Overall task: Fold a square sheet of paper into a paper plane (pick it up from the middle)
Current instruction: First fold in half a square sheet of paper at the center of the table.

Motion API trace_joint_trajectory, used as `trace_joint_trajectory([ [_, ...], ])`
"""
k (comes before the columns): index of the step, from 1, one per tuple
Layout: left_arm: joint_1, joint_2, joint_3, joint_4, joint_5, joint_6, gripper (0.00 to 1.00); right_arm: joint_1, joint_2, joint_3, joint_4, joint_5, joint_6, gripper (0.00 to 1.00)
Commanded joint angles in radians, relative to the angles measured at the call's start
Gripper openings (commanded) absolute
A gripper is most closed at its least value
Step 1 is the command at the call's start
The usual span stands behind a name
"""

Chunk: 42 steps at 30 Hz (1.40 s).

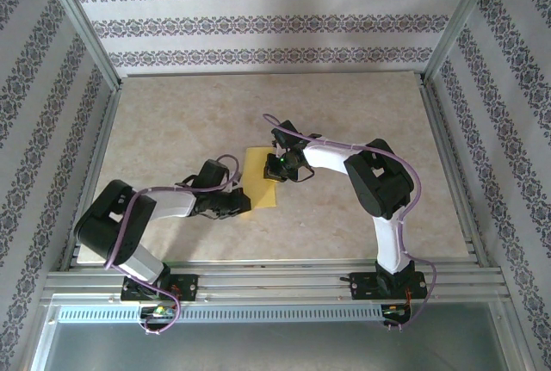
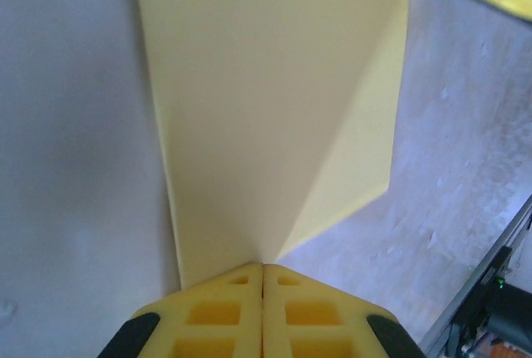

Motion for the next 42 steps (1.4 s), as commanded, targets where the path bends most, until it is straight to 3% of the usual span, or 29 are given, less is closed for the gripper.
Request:
trace_joint_trajectory([
  [1, -0.004, -0.073, 0.058, -0.129, -0.046, 0.058, 0.09, -0.011, 0.119, -0.078, -0.116, 0.17, -0.002, 0.11],
  [6, 0.042, -0.062, 0.195, -0.134, -0.078, 0.076, 0.09, -0.012, 0.094, -0.098, -0.147, 0.158, -0.07, 0.11],
  [16, 0.084, 0.212, 0.434, -0.148, -0.023, 0.121, 0.09, -0.061, 0.036, -0.178, -0.154, 0.058, -0.189, 0.1],
  [24, 0.109, 0.315, 0.497, -0.099, 0.028, 0.131, 0.09, -0.09, 0.079, -0.136, -0.183, 0.0, -0.205, 0.1],
  [42, 0.153, 0.429, 0.539, -0.113, 0.06, 0.192, 0.09, -0.083, 0.089, -0.112, -0.246, 0.057, -0.201, 0.11],
])
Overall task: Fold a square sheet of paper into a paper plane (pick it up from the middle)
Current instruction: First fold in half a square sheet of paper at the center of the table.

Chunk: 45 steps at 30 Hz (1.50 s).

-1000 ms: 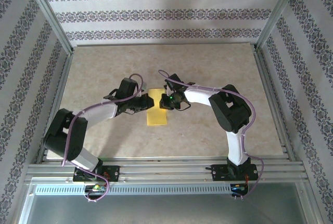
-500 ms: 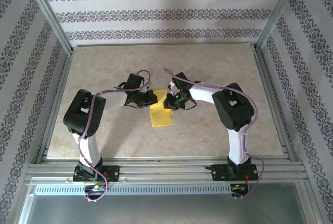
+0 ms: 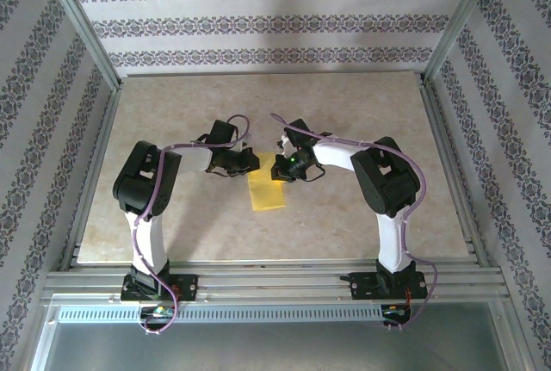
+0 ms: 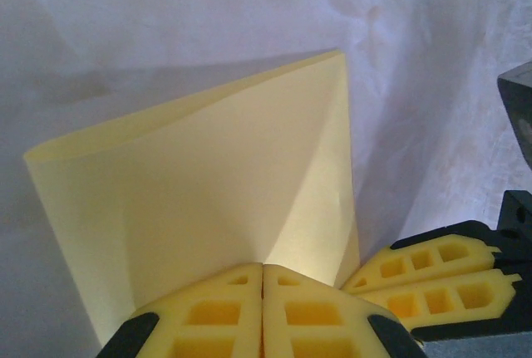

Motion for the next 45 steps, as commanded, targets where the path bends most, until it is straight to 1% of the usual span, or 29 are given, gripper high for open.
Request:
trace_joint_trajectory([
  [1, 0.026, 0.016, 0.002, 0.0, 0.015, 0.033, 0.09, -0.005, 0.106, -0.064, -0.225, 0.193, -0.014, 0.11],
  [8, 0.07, 0.027, -0.058, 0.068, 0.041, 0.029, 0.09, -0.002, 0.107, -0.07, -0.225, 0.204, -0.011, 0.11],
  [15, 0.085, 0.016, 0.012, 0.043, 0.067, 0.043, 0.12, -0.002, 0.106, -0.068, -0.226, 0.212, -0.014, 0.11],
  [21, 0.091, 0.044, 0.078, -0.017, 0.048, 0.079, 0.12, -0.002, 0.111, -0.067, -0.227, 0.218, -0.017, 0.11],
  [26, 0.091, 0.069, 0.086, -0.005, 0.058, 0.07, 0.12, -0.002, 0.118, -0.067, -0.222, 0.216, -0.014, 0.11],
  [31, 0.097, 0.091, 0.083, -0.025, 0.022, 0.065, 0.11, -0.002, 0.12, -0.066, -0.225, 0.222, -0.016, 0.11],
  [40, 0.156, 0.099, 0.042, -0.019, 0.002, 0.085, 0.11, -0.002, 0.119, -0.075, -0.225, 0.234, -0.016, 0.11],
  [45, 0.186, 0.077, 0.09, -0.057, 0.006, 0.1, 0.12, -0.002, 0.121, -0.075, -0.225, 0.244, -0.021, 0.11],
])
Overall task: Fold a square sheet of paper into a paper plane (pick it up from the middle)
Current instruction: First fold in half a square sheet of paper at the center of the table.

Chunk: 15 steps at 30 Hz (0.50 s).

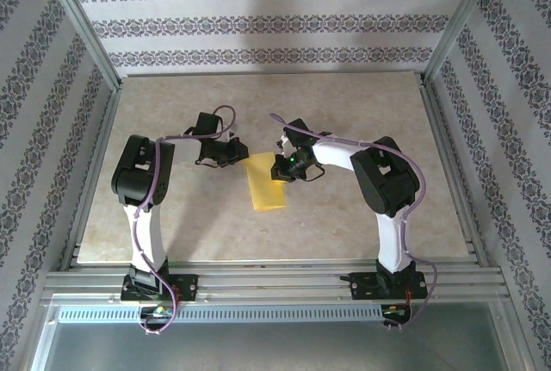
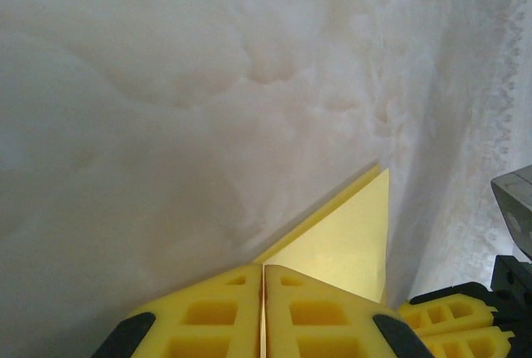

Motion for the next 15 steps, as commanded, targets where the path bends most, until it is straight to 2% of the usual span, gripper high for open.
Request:
trace_joint_trajectory([
  [1, 0.048, -0.002, 0.036, -0.082, -0.063, 0.047, 0.12, -0.003, 0.115, -0.081, -0.212, 0.237, -0.02, 0.11],
  [6, 0.029, -0.068, 0.031, -0.07, -0.043, 0.004, 0.12, -0.003, 0.116, -0.077, -0.218, 0.241, -0.025, 0.1],
  [15, -0.085, -0.173, -0.087, -0.052, -0.086, -0.047, 0.12, 0.005, 0.118, -0.077, -0.221, 0.243, -0.023, 0.11],
])
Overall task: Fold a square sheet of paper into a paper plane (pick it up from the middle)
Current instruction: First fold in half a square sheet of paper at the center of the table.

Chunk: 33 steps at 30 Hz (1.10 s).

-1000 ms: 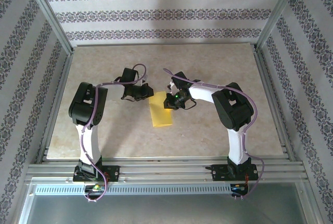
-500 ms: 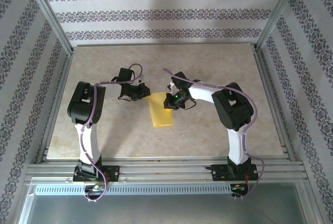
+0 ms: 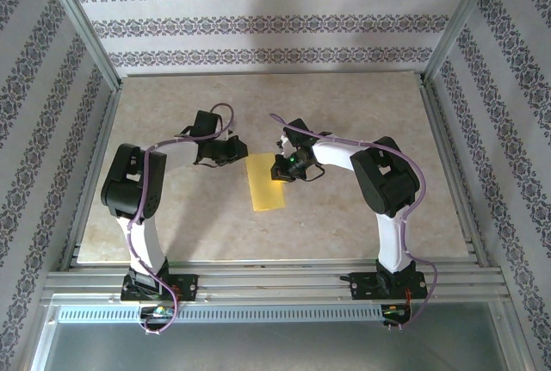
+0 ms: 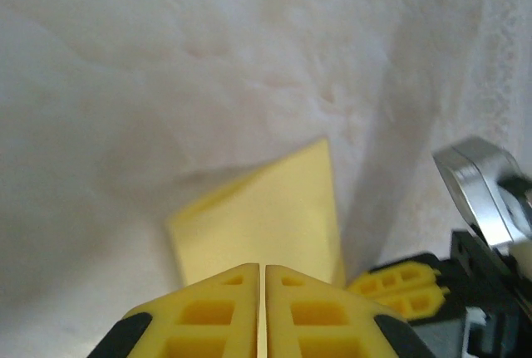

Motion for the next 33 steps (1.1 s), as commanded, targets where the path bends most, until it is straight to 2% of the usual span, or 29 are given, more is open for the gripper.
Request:
trace_joint_trajectory([
  [1, -0.031, -0.017, -0.022, -0.024, -0.01, -0.023, 0.12, 0.004, 0.119, -0.077, -0.22, 0.241, -0.018, 0.11],
  [9, -0.043, 0.057, 0.022, -0.084, 0.012, -0.001, 0.12, 0.003, 0.127, -0.051, -0.229, 0.25, -0.053, 0.11],
  [21, -0.04, 0.099, 0.065, -0.142, -0.069, 0.028, 0.11, -0.051, 0.15, 0.056, -0.308, 0.199, -0.257, 0.11],
  [29, -0.03, 0.068, 0.097, -0.147, -0.058, 0.02, 0.11, -0.048, 0.155, 0.085, -0.323, 0.173, -0.263, 0.11],
  [33, -0.058, -0.004, 0.052, -0.092, -0.018, -0.054, 0.12, -0.042, 0.16, 0.084, -0.324, 0.175, -0.246, 0.11],
])
